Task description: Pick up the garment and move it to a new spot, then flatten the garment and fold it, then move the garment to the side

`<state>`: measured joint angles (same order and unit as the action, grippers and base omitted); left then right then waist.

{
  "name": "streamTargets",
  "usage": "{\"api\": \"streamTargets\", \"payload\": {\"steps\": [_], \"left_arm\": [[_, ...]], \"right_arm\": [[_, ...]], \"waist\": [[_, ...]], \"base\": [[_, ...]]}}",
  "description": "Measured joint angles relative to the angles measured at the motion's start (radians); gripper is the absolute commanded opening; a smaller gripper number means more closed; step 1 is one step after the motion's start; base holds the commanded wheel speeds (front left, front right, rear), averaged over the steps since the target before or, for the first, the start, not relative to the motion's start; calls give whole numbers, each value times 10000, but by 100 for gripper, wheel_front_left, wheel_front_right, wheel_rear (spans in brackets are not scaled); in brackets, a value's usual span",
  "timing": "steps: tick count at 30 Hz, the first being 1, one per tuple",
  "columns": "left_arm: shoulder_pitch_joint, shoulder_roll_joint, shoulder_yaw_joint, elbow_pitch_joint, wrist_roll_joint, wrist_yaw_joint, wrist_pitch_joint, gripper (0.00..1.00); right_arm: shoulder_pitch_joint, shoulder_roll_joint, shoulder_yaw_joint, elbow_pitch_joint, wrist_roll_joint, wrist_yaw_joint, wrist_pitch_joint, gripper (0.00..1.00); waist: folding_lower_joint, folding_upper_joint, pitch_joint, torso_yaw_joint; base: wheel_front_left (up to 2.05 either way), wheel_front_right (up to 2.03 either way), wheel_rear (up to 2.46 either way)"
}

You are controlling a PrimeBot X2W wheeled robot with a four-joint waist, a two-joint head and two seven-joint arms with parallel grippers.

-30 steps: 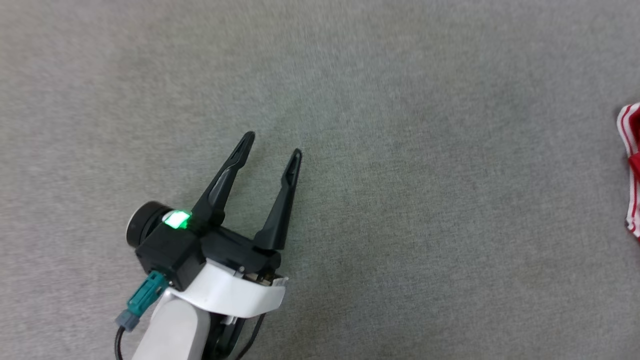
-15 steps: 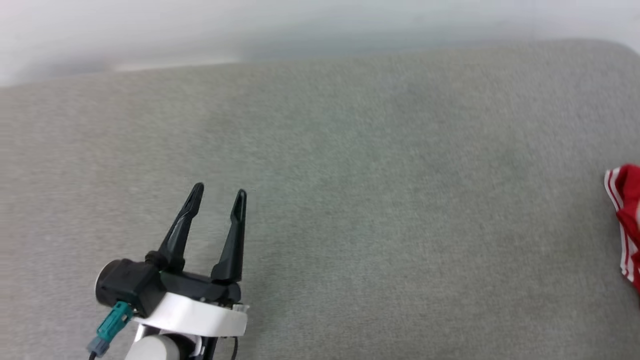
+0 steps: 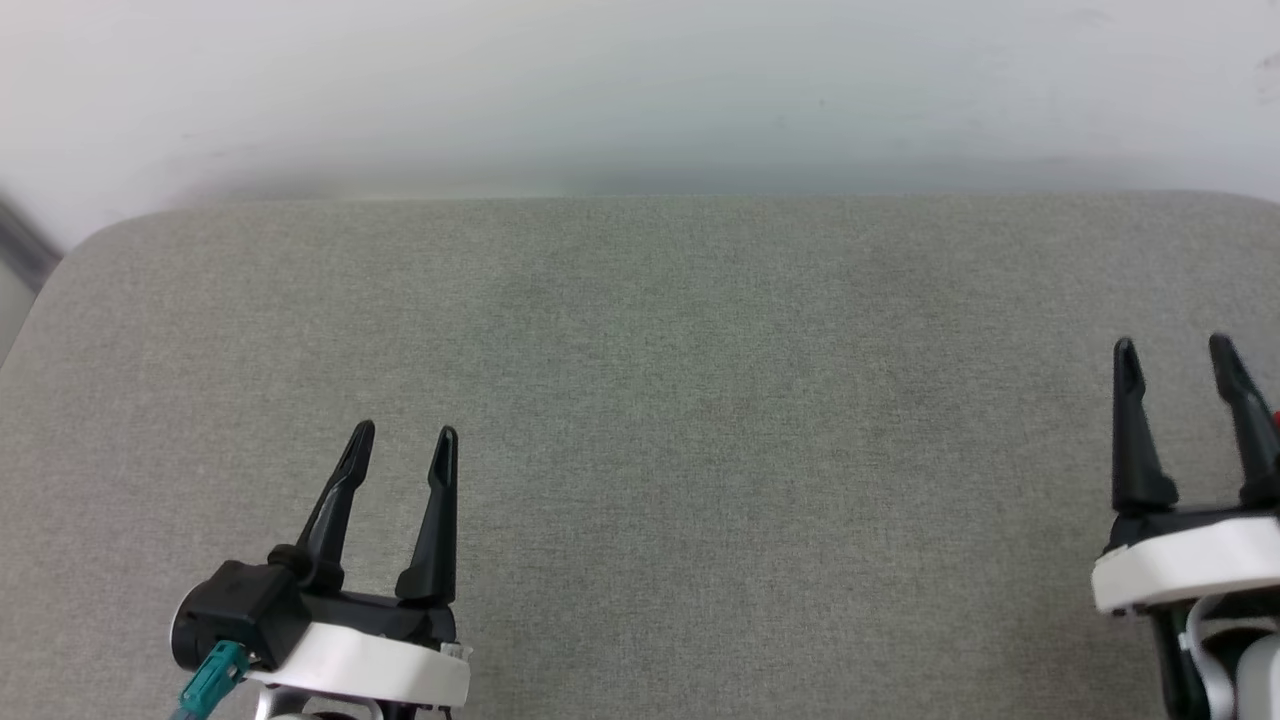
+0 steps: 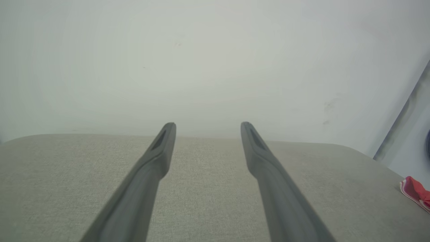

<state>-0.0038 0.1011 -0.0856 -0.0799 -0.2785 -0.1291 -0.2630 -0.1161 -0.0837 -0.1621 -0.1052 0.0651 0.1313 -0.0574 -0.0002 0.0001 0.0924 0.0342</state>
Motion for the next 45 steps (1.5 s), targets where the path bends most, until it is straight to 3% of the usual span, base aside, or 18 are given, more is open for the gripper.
{"api": "streamTargets", "payload": {"steps": [15,43,44,45], "left_arm": [[361,-155,568,867,69,0,0,100],[430,-318,775,604,270,0,0,100],[432,-337,796,583,221,0,0,0],[439,-347,786,662,217,2,4,0]], "right_arm": [[709,288,698,1365,311,-4,-1022,100],[695,309,895,1964,487,-4,-1446,100],[702,311,897,1983,487,-4,-1446,0],[728,311,895,2059,487,-4,-1440,0]], "waist": [[1,0,-308,21],[2,0,-367,-39],[3,0,-365,-37],[3,0,-366,-38]], "base": [[0,0,0],[0,0,0],[0,0,0],[0,0,0]]}}
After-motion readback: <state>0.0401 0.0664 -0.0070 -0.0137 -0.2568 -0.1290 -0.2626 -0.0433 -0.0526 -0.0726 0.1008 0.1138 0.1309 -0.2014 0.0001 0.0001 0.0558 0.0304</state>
